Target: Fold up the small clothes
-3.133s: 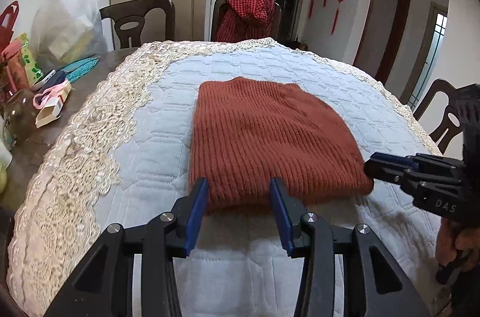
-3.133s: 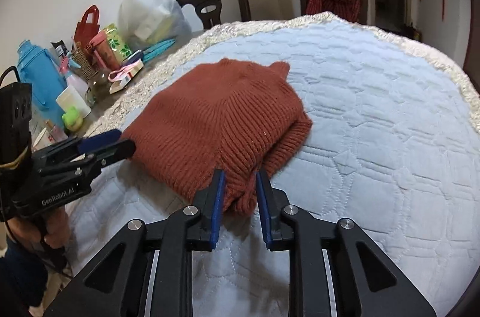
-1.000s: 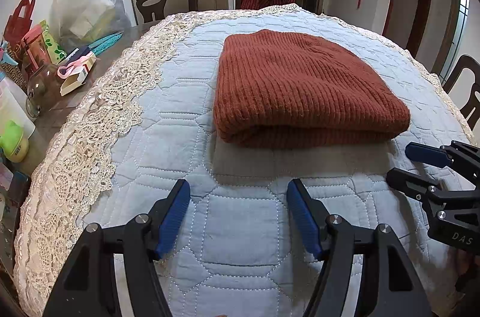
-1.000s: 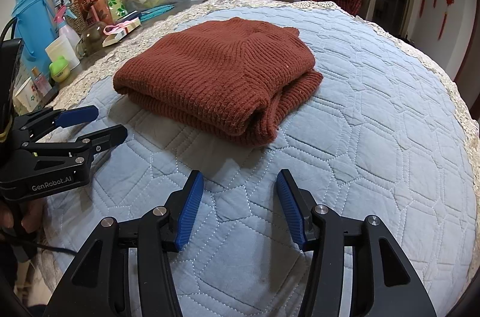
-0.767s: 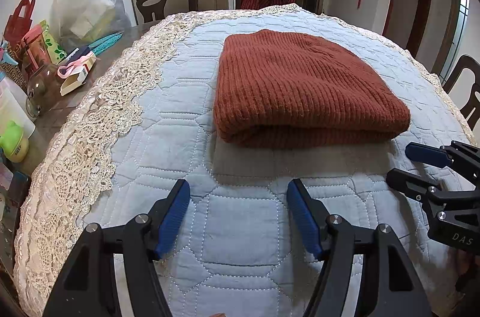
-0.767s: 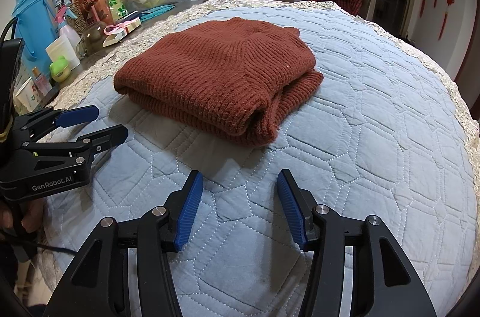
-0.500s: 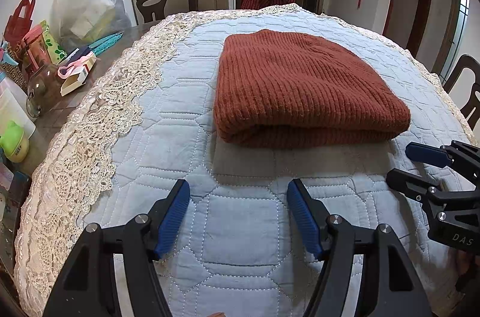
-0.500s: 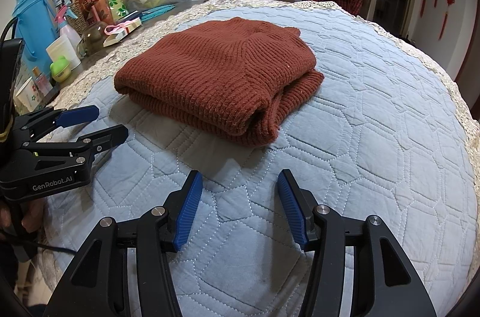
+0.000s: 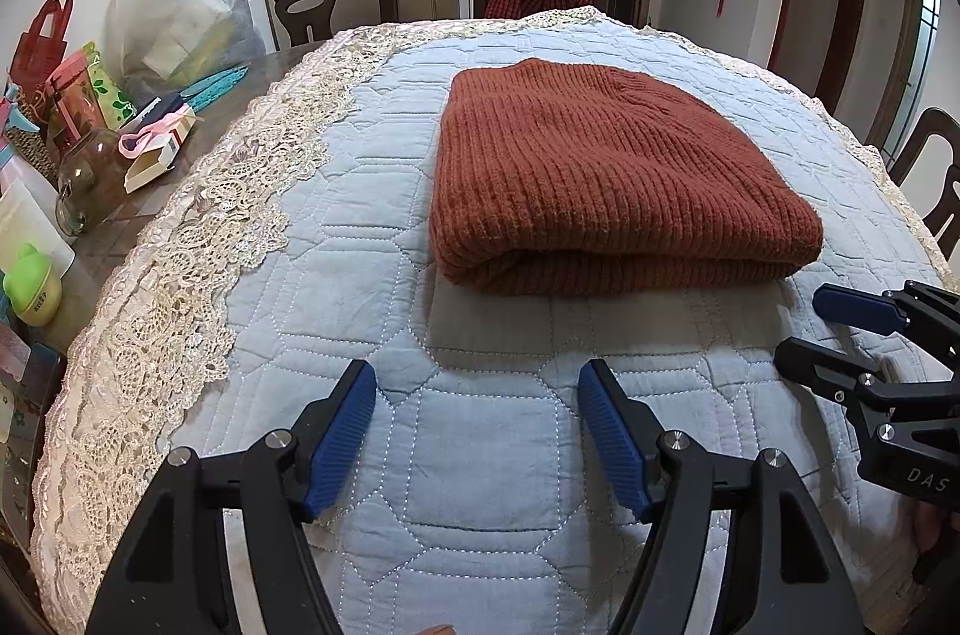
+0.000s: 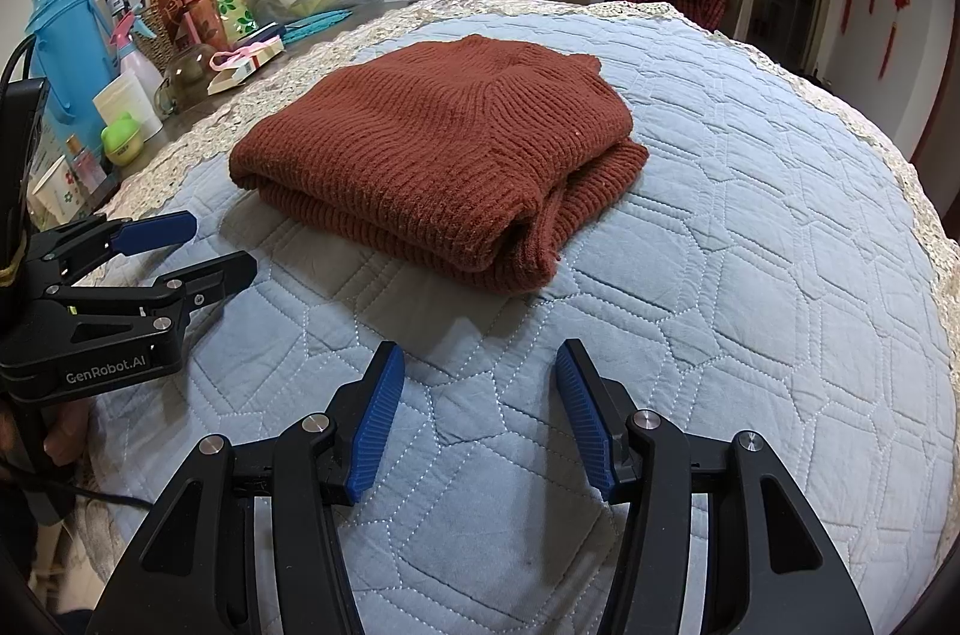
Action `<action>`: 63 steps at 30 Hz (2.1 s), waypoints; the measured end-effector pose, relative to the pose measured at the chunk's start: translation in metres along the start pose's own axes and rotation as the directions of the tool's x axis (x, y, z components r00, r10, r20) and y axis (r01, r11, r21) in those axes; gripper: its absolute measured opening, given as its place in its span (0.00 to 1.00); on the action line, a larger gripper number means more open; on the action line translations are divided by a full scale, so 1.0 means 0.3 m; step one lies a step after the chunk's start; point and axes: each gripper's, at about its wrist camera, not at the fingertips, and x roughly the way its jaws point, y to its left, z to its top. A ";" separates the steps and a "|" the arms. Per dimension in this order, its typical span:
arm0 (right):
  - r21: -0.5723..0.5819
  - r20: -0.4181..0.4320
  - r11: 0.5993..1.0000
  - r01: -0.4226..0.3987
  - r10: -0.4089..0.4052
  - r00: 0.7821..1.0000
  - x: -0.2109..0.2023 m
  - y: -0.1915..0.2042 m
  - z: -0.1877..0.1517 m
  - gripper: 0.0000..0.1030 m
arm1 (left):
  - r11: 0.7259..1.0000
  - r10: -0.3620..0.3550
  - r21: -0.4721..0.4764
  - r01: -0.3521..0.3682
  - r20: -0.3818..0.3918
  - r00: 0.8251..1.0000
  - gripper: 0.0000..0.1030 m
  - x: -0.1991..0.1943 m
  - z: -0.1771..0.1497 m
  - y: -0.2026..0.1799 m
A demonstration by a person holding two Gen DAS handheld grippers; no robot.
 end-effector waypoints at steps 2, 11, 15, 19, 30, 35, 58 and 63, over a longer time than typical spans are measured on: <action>0.000 0.000 1.000 0.000 0.000 1.000 0.000 0.001 0.000 0.52 | 1.000 0.001 0.001 -0.001 0.000 1.000 0.71 0.000 0.000 0.000; 0.001 0.000 1.000 -0.001 0.001 1.000 0.001 -0.001 0.000 0.52 | 1.000 0.002 -0.002 -0.002 -0.003 1.000 0.71 0.001 0.000 0.002; 0.001 0.000 1.000 -0.002 0.002 1.000 0.000 0.008 0.000 0.53 | 1.000 0.006 0.003 -0.006 -0.003 1.000 0.71 0.001 0.000 0.001; 0.002 0.000 1.000 -0.002 0.002 1.000 -0.001 0.006 -0.001 0.53 | 1.000 0.009 0.009 -0.009 -0.003 1.000 0.72 0.002 0.002 -0.002; 0.003 0.000 1.000 -0.004 0.004 1.000 -0.004 0.017 0.001 0.53 | 1.000 0.009 0.007 -0.009 -0.005 1.000 0.72 0.004 0.001 -0.003; 0.003 0.000 1.000 -0.005 0.005 1.000 -0.004 0.019 0.001 0.53 | 1.000 0.009 0.007 -0.009 -0.005 1.000 0.72 0.004 0.001 -0.003; 0.005 0.001 1.000 -0.007 0.007 1.000 -0.003 0.013 0.000 0.54 | 1.000 0.010 0.008 -0.010 -0.005 1.000 0.72 0.004 0.001 -0.004; 0.006 0.001 1.000 -0.008 0.008 1.000 -0.005 0.017 -0.001 0.54 | 1.000 0.010 0.008 -0.010 -0.005 1.000 0.72 0.004 0.001 -0.004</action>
